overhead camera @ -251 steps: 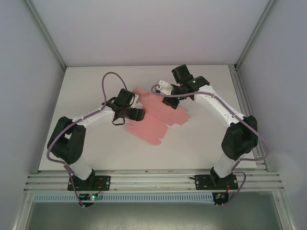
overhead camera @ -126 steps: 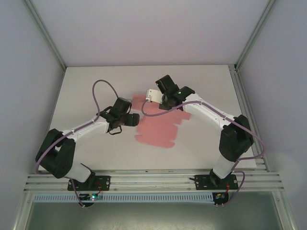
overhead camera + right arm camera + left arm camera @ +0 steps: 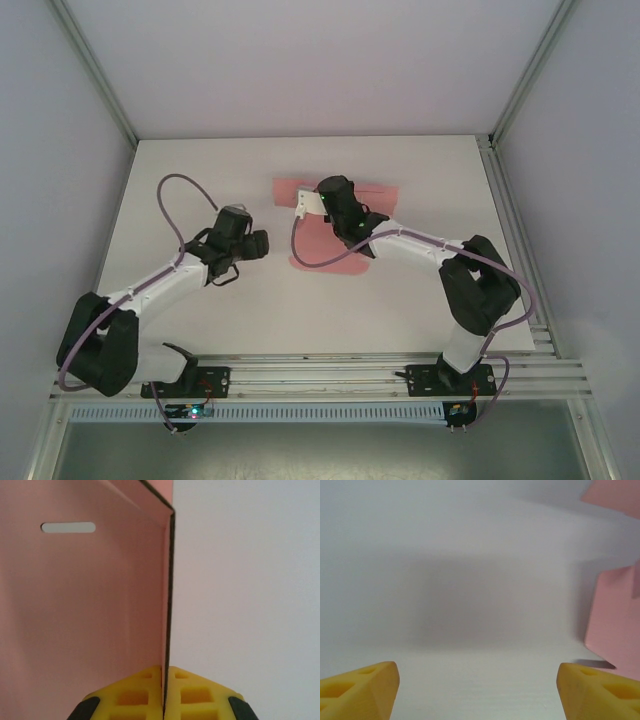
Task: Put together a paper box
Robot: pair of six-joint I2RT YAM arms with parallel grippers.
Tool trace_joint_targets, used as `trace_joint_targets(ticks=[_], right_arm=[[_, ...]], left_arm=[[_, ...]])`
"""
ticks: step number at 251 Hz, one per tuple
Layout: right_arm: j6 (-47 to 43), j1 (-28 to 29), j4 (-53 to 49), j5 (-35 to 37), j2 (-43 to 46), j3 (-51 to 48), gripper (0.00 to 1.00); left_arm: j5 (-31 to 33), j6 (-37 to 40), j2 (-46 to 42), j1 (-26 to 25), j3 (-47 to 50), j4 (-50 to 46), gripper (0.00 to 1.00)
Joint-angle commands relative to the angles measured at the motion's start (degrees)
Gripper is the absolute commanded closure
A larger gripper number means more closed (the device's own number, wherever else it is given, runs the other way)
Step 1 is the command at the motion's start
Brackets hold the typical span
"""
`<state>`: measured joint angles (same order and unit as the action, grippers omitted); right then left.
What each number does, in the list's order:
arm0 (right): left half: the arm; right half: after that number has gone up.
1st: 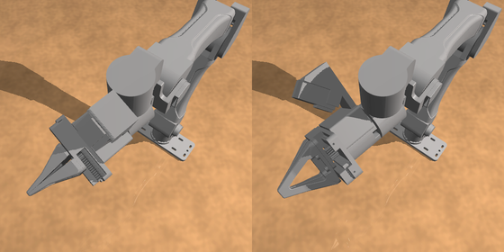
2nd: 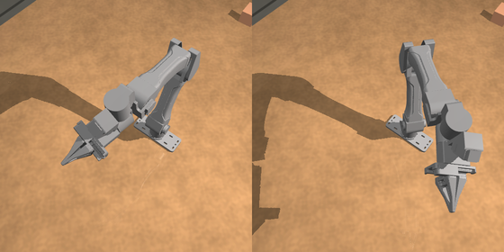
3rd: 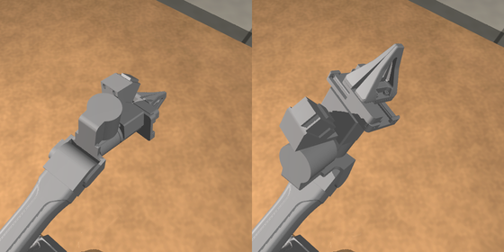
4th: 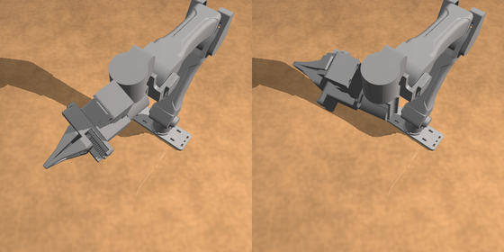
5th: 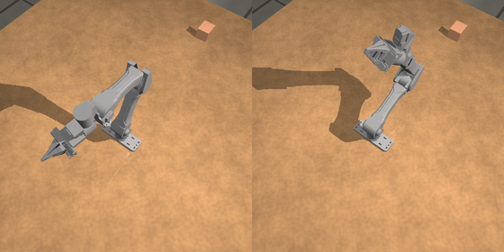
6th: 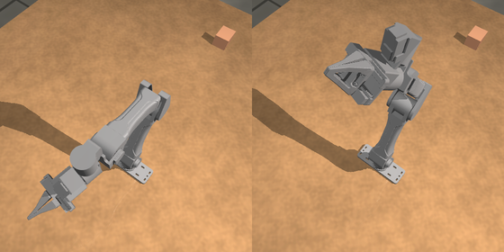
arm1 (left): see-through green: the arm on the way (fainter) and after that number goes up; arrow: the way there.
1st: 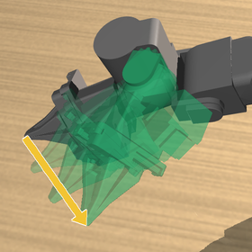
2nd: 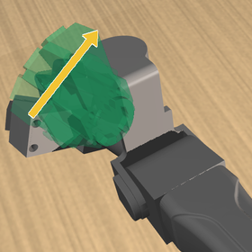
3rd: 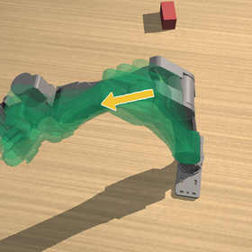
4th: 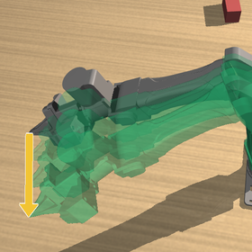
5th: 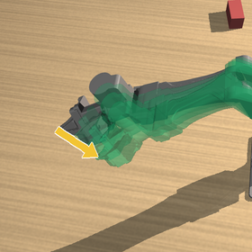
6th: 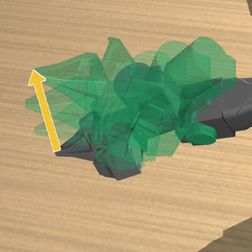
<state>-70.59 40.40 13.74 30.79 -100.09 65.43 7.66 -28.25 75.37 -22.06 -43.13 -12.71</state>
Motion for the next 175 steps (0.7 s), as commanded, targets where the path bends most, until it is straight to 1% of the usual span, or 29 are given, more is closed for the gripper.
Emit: trace_joint_targets(ticks=[1,25,44,59,67,76,87,100,109,113,116,119,144,163,175], right_arm=[[-7.51,0.34,15.38,3.19,-2.84,-3.76,1.00],[-7.17,0.02,18.78,3.06,-5.78,-4.27,1.00],[-5.14,-0.45,17.67,3.17,-7.71,-2.61,1.00],[-1.05,-1.13,11.56,1.87,-8.44,0.40,1.00],[2.38,-1.65,5.57,0.60,-8.56,2.78,1.00],[6.57,-2.35,-0.62,-1.52,-8.47,5.40,1.00],[11.21,-3.25,-7.04,-4.42,-8.13,7.95,1.00],[15.26,-4.39,-11.72,-8.59,-6.58,9.37,1.00],[17.91,-5.31,-15.66,-12.56,-5.18,10.24,1.00],[19.32,-5.78,-16.96,-14.27,-4.53,10.53,1.00],[20.33,-6.24,-17.81,-15.49,-4.05,10.85,1.00],[21.26,-6.62,-18.84,-16.80,-3.61,11.19,1.00],[25.21,-9.88,-28.65,-29.97,-0.31,13.46,1.00],[23.89,-11.02,-33.43,-37.56,1.55,13.38,1.00],[22.55,-11.17,-35.62,-40.00,2.38,13.00,1.00]], left_arm=[[3.02,-3.55,-1.35,3.02,1.27,1.92,0.18],[-1.88,-3.08,-1.59,4.40,1.95,4.51,0.18],[-11.66,-1.19,-0.65,4.32,3.51,11.07,0.16],[-19.75,-1.14,1.18,4.24,5.66,19.59,0.16],[-22.81,-1.73,2.78,4.13,5.99,23.04,0.17],[-25.01,-2.38,4.72,4.05,5.21,24.62,0.17],[-26.10,-2.12,6.98,3.80,3.62,24.72,0.18],[-25.04,-2.32,8.74,3.51,2.96,26.06,0.17],[-25.06,-2.09,9.53,3.52,3.29,28.57,0.11],[-24.99,-1.84,9.73,3.57,3.65,30.05,0.07],[-24.92,-1.77,9.85,3.57,3.96,31.31,0.02],[-24.89,-1.73,9.95,3.46,4.32,32.72,0.00],[-26.33,0.94,11.73,3.52,6.45,45.20,0.00],[-26.71,5.07,12.60,4.04,5.50,48.21,0.00],[-28.15,8.38,12.67,4.74,4.31,47.67,0.00]])
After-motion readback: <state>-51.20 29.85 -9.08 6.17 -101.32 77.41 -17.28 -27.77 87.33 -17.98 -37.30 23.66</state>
